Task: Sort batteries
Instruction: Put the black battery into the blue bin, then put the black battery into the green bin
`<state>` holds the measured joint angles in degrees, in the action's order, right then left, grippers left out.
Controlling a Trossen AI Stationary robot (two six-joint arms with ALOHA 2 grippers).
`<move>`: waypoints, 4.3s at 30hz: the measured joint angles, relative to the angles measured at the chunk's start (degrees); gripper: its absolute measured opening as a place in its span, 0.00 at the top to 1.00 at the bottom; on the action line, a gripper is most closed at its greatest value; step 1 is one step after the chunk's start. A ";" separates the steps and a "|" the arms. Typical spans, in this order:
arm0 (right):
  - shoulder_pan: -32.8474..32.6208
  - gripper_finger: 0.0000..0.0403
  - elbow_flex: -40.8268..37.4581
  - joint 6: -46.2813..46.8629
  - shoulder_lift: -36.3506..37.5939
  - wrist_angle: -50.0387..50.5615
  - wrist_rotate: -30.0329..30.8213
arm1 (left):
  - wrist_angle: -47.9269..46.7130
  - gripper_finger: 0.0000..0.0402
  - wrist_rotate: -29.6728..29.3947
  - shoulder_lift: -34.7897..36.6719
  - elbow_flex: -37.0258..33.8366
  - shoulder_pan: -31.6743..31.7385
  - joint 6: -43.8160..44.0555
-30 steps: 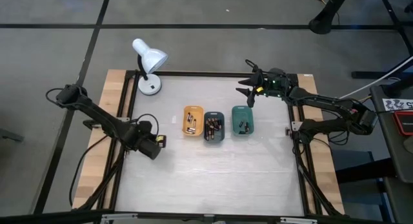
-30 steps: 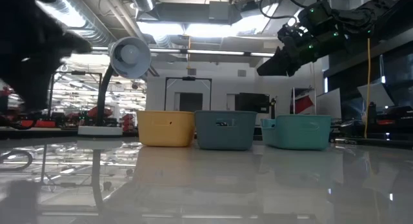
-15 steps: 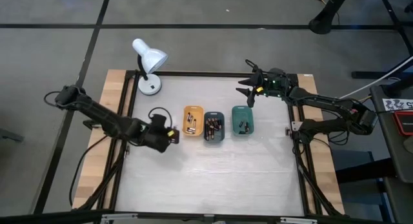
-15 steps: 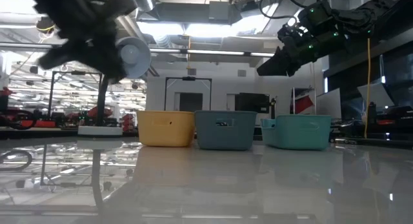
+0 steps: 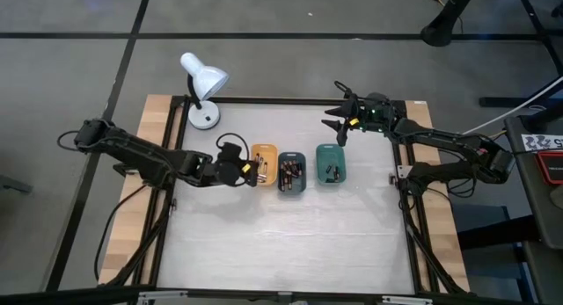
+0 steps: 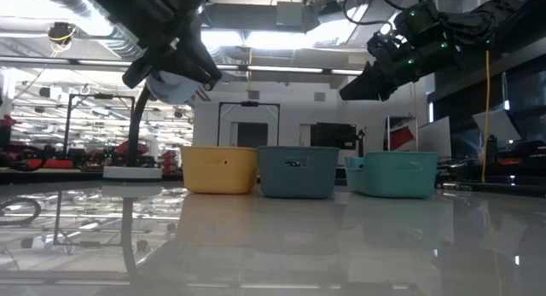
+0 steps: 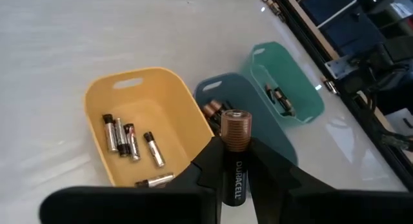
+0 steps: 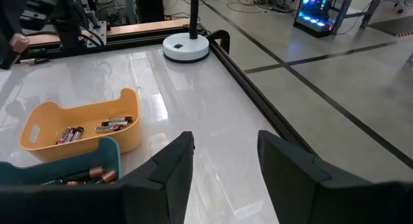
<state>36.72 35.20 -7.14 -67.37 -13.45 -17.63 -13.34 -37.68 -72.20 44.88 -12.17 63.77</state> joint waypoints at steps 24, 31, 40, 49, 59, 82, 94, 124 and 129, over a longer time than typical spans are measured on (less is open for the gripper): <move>-0.01 0.57 0.00 0.00 0.00 -0.07 -0.02 | 36.39 0.86 24.61 -22.96 0.60 12.79 -12.45; 0.01 0.57 0.00 0.00 0.00 -0.09 0.00 | 36.03 0.81 27.40 -27.02 4.96 13.10 -18.56; 0.01 0.57 0.00 -0.24 0.00 -0.07 0.00 | 31.83 0.65 27.01 -26.67 8.38 13.42 -23.22; 0.01 0.57 0.00 -0.24 0.00 -0.03 -0.01 | 23.78 0.67 24.21 -20.22 8.46 12.71 -24.92; 0.01 0.57 -0.02 -0.24 0.00 -0.02 0.00 | 0.13 0.71 12.92 -11.94 8.48 4.23 -14.50; 0.01 0.57 0.00 1.05 0.00 -0.07 -0.02 | -48.24 0.76 17.18 -10.54 7.73 -14.54 31.49; 0.01 0.57 0.00 1.07 0.00 -0.09 -0.02 | -46.47 0.76 34.11 -10.60 1.95 -17.90 38.45; 0.01 0.57 0.00 2.38 0.00 -0.11 -0.02 | -50.02 0.76 53.11 -10.67 -8.87 -23.08 58.82; 0.01 0.57 -0.02 2.38 0.00 -0.11 -0.02 | -49.97 0.76 51.49 -10.67 -8.96 -23.08 58.94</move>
<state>36.73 35.18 -4.75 -67.37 -13.56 -17.65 -63.31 13.81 -82.87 35.92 -35.24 122.70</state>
